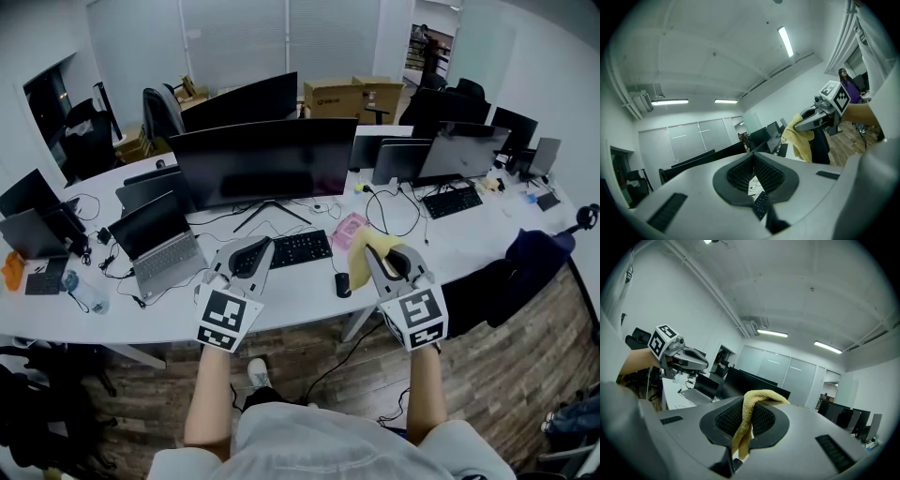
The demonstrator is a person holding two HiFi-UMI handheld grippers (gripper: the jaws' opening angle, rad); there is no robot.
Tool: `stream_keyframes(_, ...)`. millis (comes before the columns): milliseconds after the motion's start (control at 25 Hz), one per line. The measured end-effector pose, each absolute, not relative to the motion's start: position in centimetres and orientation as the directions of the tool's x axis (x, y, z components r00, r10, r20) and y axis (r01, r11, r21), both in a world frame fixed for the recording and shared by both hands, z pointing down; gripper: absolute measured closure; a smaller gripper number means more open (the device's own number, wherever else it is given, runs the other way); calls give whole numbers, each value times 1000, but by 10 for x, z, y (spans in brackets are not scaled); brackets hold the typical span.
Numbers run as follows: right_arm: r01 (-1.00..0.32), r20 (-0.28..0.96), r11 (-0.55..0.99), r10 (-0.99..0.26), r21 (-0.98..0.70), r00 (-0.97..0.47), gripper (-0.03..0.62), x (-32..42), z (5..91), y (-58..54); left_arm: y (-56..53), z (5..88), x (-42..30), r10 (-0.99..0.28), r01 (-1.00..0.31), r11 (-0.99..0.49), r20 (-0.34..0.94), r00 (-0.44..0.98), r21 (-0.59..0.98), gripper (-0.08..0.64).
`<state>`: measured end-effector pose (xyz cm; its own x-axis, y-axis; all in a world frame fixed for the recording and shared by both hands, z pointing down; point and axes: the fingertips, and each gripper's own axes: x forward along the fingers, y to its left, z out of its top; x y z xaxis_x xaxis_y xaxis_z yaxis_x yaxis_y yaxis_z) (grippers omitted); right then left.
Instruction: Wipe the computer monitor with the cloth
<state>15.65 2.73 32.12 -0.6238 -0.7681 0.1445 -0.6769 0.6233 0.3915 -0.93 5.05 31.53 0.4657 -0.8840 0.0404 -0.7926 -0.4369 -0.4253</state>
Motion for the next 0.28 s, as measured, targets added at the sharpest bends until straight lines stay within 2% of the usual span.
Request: stream_keyframes(280,-674,150,630,-764,385,-628,540,159,322,18,41,313,-6,-884,-792,-437,38,467,-426,540)
